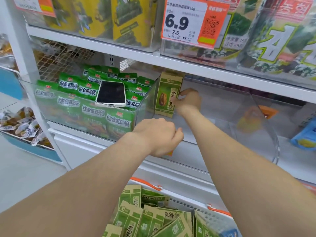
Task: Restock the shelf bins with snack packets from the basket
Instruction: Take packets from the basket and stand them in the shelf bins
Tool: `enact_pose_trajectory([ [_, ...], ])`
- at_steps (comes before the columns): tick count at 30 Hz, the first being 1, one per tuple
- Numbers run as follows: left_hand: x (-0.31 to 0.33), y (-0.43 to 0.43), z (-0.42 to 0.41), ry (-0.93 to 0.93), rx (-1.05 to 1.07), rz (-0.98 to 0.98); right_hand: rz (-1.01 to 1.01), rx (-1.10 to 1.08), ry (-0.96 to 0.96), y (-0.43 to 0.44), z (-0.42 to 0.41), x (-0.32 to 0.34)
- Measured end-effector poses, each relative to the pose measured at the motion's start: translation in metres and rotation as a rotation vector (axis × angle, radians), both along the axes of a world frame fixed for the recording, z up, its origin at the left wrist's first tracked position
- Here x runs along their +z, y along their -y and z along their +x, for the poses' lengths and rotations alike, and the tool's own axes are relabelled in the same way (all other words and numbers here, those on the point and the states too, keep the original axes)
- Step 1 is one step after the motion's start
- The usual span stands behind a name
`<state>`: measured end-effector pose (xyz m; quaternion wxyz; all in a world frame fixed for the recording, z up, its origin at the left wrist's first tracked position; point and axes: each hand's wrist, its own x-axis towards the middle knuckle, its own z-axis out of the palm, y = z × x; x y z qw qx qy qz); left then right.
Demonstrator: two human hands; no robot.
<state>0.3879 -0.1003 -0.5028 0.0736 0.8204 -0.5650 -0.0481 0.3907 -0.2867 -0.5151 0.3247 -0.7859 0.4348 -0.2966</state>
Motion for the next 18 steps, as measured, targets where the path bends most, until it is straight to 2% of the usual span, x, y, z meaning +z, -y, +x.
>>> enact_pose_trajectory([
  [8, 0.003, -0.001, -0.001, -0.013, 0.025, 0.000, 0.069, -0.043, -0.026, -0.003, -0.005, -0.001],
  [11, 0.001, -0.004, 0.000, -0.009, 0.023, -0.005, 0.022, -0.024, -0.101, -0.007, -0.016, 0.008],
  [14, 0.003, -0.007, -0.003, -0.029, 0.032, -0.040, -0.053, 0.103, -0.217, -0.020, -0.037, 0.021],
  [16, 0.004, -0.011, -0.003, -0.066, 0.039, -0.105, -0.065, 0.219, -0.199, -0.036, -0.058, 0.028],
  [18, 0.005, -0.014, -0.001, -0.103, 0.048, -0.201, -0.209, 0.285, -0.138, -0.055, -0.084, 0.032],
])
